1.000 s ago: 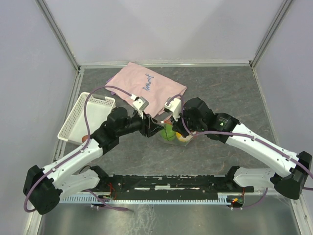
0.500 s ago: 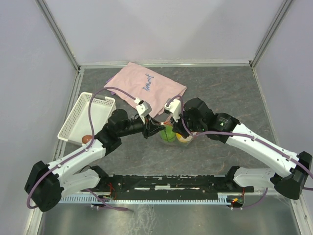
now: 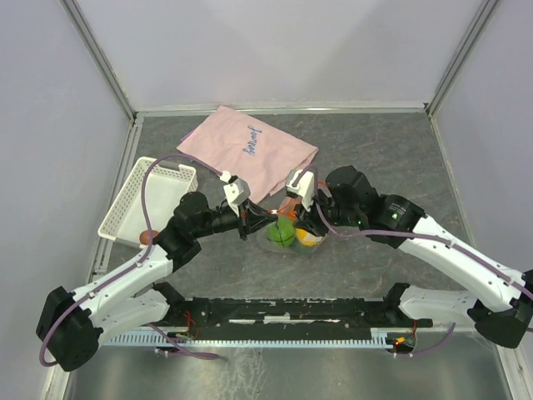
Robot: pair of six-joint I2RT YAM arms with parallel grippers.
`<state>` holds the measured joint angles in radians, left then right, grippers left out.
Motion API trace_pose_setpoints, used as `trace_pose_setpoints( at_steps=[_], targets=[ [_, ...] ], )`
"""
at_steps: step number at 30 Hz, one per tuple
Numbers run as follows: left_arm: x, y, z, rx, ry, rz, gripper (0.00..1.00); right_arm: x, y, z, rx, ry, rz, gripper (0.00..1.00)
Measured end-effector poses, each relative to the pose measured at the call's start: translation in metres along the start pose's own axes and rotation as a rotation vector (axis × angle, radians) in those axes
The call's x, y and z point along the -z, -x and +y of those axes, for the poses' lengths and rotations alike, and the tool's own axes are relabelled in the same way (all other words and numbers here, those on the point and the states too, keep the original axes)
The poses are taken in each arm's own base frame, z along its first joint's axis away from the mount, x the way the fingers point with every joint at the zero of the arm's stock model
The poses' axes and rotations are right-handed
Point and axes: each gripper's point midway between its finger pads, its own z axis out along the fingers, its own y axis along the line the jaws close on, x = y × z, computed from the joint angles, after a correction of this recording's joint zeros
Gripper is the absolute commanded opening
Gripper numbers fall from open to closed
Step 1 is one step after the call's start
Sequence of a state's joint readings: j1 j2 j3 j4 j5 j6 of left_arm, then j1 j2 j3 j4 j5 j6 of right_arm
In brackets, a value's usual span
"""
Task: Place the food in the zip-top bag and seal the zipper
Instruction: Zip the zipper food storage bag at the center of the board.
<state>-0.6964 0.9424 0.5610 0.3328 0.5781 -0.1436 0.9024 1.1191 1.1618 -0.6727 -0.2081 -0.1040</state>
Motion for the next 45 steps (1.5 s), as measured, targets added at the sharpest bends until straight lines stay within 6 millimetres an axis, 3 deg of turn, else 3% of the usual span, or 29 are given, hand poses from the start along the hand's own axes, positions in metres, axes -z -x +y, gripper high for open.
trace_pose_setpoints(
  at_steps=[3, 8, 15, 24, 35, 41, 45],
  targets=[
    [0.001, 0.001, -0.001, -0.004, -0.001, -0.006, 0.03, 0.01, 0.014, 0.003, 0.051, 0.021, -0.047, 0.43],
    [0.001, 0.001, -0.004, -0.004, -0.006, -0.005, 0.03, 0.02, 0.038, 0.01, 0.151, 0.068, -0.118, 0.44],
    [0.002, 0.001, -0.007, -0.011, 0.002, -0.003, 0.03, 0.011, 0.065, 0.018, 0.294, 0.165, -0.165, 0.45],
    [0.002, -0.004, -0.007, -0.012, 0.013, 0.016, 0.03, -0.019, 0.06, 0.02, 0.378, 0.247, -0.126, 0.37],
    [0.002, -0.004, -0.007, -0.013, 0.018, 0.018, 0.03, -0.028, 0.054, 0.014, 0.416, 0.238, -0.091, 0.29],
    [0.003, -0.003, -0.004, -0.015, 0.037, 0.012, 0.03, -0.027, 0.047, 0.009, 0.426, 0.212, -0.055, 0.03],
    [0.005, -0.002, -0.001, -0.017, 0.064, 0.005, 0.03, -0.027, 0.046, 0.004, 0.431, 0.185, -0.043, 0.02]
  ],
)
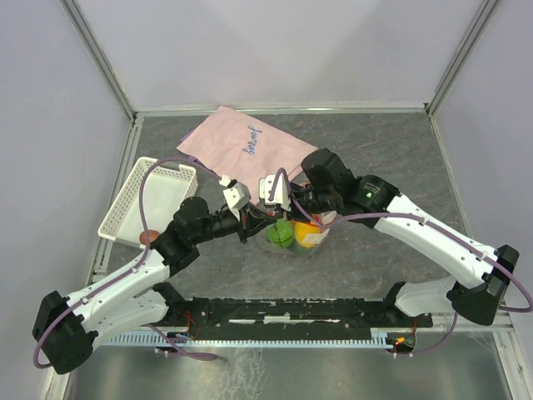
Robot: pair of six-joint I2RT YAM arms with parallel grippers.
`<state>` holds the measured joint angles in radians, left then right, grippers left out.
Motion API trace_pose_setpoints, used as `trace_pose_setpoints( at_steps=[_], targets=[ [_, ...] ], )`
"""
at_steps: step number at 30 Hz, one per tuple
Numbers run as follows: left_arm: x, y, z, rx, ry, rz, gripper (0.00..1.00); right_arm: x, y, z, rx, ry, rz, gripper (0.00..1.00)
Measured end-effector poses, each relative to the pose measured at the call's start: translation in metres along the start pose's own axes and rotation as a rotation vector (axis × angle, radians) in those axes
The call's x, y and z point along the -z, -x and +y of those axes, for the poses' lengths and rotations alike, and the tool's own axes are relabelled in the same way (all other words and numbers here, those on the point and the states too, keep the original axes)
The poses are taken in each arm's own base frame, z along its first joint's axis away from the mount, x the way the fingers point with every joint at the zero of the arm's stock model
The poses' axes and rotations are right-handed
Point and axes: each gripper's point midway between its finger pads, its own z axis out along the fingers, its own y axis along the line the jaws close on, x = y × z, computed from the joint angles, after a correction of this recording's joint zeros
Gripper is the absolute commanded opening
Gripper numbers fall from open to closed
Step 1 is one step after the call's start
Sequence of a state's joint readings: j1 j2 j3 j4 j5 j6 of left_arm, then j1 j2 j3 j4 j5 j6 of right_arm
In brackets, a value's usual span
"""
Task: Place the food in the zip-top bag and seal the zipper
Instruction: Zip the zipper food storage bag at the center of the board.
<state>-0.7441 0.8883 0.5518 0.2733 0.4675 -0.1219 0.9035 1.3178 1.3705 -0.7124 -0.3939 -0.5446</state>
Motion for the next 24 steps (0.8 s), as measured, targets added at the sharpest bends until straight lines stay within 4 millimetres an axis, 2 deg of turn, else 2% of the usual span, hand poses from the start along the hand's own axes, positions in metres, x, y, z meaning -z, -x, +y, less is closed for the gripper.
trace_pose_setpoints(
  at_steps=[10, 24],
  targets=[
    [0.004, 0.015, 0.012, -0.02, 0.094, -0.057, 0.03, 0.017, -0.007, -0.011, 0.001, -0.106, 0.04, 0.02],
    [0.023, 0.023, 0.054, 0.029, 0.38, -0.114, 0.03, 0.041, -0.038, -0.016, -0.093, -0.258, 0.124, 0.02]
  ],
)
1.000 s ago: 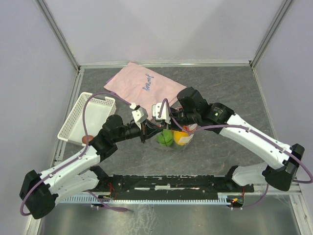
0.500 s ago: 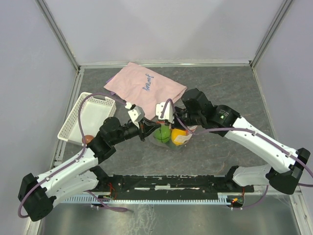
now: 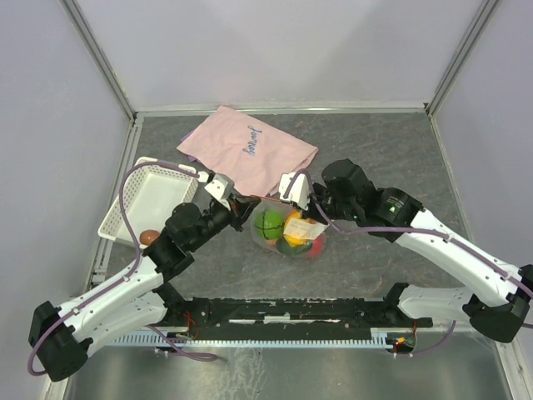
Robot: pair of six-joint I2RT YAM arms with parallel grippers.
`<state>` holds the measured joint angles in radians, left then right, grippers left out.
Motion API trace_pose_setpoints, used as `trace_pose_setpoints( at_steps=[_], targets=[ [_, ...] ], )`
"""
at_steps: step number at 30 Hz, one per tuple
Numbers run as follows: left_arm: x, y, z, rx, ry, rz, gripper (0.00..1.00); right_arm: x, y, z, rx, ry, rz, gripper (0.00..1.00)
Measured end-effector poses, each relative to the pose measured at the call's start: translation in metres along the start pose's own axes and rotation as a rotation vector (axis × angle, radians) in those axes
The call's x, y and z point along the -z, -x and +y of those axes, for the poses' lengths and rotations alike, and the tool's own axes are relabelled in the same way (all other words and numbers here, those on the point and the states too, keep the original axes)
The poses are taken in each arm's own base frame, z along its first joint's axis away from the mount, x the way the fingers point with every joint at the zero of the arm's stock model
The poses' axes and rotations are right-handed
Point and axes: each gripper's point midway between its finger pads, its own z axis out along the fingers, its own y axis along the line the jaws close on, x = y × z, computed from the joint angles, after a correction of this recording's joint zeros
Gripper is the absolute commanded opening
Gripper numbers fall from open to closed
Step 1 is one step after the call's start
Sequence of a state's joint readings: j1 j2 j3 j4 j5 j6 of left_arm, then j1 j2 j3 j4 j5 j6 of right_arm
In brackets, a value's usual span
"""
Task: Place the food in the zip-top bag and seal the zipper
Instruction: Zip the zipper food storage bag at the center of the board.
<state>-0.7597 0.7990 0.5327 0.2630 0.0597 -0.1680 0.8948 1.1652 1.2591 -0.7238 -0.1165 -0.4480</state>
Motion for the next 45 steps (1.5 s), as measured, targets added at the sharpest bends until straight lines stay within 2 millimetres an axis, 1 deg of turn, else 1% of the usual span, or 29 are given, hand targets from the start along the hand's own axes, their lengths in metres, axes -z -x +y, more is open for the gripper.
trace_pose_setpoints(
  at_steps=[4, 8, 14, 17, 18, 20, 23, 28, 30, 33, 37, 40, 43, 45],
  targets=[
    [0.002, 0.001, 0.013, 0.025, 0.082, -0.009, 0.03, 0.01, -0.006, -0.005, -0.031, -0.046, 0.023, 0.02],
    [0.003, -0.003, 0.024, 0.045, 0.148, 0.002, 0.03, 0.021, -0.015, -0.006, -0.061, -0.08, 0.061, 0.02],
    [0.006, -0.008, 0.039, 0.049, 0.232, 0.015, 0.03, 0.036, -0.038, -0.007, -0.111, -0.13, 0.154, 0.02],
    [0.009, -0.012, 0.047, 0.049, 0.281, 0.027, 0.03, 0.048, -0.049, -0.009, -0.13, -0.166, 0.195, 0.02],
    [0.01, -0.014, 0.051, 0.048, 0.301, 0.035, 0.03, 0.054, -0.055, -0.01, -0.139, -0.182, 0.22, 0.02],
    [0.01, -0.019, 0.055, 0.049, 0.324, 0.051, 0.03, 0.062, -0.06, -0.012, -0.15, -0.209, 0.234, 0.02],
    [0.008, -0.025, 0.055, 0.062, 0.326, 0.07, 0.03, 0.07, -0.064, -0.015, -0.172, -0.244, 0.244, 0.02],
    [0.001, -0.031, 0.048, 0.07, 0.288, 0.097, 0.03, 0.075, -0.071, -0.02, -0.207, -0.287, 0.269, 0.02],
    [-0.005, -0.031, 0.044, 0.072, 0.264, 0.107, 0.03, 0.078, -0.075, -0.025, -0.222, -0.317, 0.283, 0.02],
    [-0.018, -0.03, 0.038, 0.077, 0.228, 0.13, 0.03, 0.085, -0.083, -0.039, -0.252, -0.395, 0.314, 0.02],
    [-0.045, -0.026, 0.029, 0.089, 0.175, 0.166, 0.04, 0.1, -0.096, -0.06, -0.292, -0.528, 0.363, 0.02],
    [-0.067, -0.022, 0.025, 0.109, 0.152, 0.179, 0.11, 0.111, -0.1, -0.073, -0.316, -0.626, 0.382, 0.02],
    [-0.082, -0.019, 0.02, 0.13, 0.128, 0.178, 0.17, 0.118, -0.101, -0.083, -0.337, -0.704, 0.385, 0.02],
    [-0.092, -0.02, 0.015, 0.153, 0.104, 0.186, 0.24, 0.122, -0.102, -0.088, -0.355, -0.752, 0.374, 0.02]
  ],
)
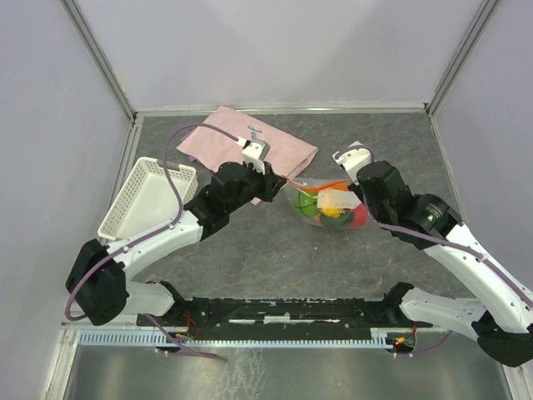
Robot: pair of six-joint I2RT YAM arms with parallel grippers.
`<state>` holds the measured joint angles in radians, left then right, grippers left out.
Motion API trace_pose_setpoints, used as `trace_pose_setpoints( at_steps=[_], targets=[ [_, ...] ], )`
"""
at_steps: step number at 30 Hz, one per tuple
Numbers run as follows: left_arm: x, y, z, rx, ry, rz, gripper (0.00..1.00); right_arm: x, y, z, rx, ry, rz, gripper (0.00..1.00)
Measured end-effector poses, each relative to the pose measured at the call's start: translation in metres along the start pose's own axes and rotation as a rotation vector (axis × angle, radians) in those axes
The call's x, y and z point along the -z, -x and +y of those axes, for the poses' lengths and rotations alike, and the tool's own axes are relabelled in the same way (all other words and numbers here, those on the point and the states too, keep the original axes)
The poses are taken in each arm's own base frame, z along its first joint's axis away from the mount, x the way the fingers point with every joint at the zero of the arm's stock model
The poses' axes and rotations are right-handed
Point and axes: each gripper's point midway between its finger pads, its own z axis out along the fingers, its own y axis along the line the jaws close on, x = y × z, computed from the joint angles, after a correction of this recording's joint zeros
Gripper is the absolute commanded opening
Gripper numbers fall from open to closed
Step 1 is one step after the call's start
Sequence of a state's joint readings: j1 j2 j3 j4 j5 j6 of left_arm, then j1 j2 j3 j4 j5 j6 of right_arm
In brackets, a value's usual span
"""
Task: Place the food in the zip-top bag and seal the zipper
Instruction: Place the zipper food storage bag at the center of the board.
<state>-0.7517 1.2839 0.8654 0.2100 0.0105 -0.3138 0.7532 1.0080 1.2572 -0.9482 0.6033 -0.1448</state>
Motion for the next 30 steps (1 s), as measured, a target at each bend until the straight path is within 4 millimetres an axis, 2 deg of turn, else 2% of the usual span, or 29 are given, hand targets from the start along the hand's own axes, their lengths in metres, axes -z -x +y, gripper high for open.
trace_pose_setpoints(
  at_steps=[2, 6, 8, 13, 19, 25, 30],
  targets=[
    [-0.008, -0.002, -0.008, 0.032, -0.037, 0.016, 0.32, -0.001, -0.002, -0.003, -0.026, -0.025, -0.003, 0.02],
    [-0.007, -0.005, -0.014, 0.086, -0.059, 0.028, 0.47, -0.005, -0.013, 0.002, -0.064, -0.032, -0.001, 0.02],
    [0.0, -0.007, -0.014, 0.113, -0.057, 0.024, 0.54, -0.007, -0.022, 0.008, -0.081, -0.02, 0.003, 0.02],
    [0.032, -0.009, -0.004, 0.154, 0.001, 0.02, 0.62, -0.005, -0.039, 0.023, -0.143, 0.036, -0.002, 0.02],
    [0.086, 0.023, 0.006, 0.16, 0.086, -0.069, 0.73, 0.002, -0.048, 0.054, -0.251, 0.188, -0.032, 0.06],
    [0.161, 0.054, 0.02, 0.169, 0.177, -0.212, 0.82, 0.011, -0.055, 0.112, -0.282, 0.48, -0.008, 0.07],
    [0.212, 0.064, 0.037, 0.163, 0.258, -0.315, 0.85, 0.011, -0.068, 0.157, -0.297, 0.671, 0.085, 0.14]
  ],
)
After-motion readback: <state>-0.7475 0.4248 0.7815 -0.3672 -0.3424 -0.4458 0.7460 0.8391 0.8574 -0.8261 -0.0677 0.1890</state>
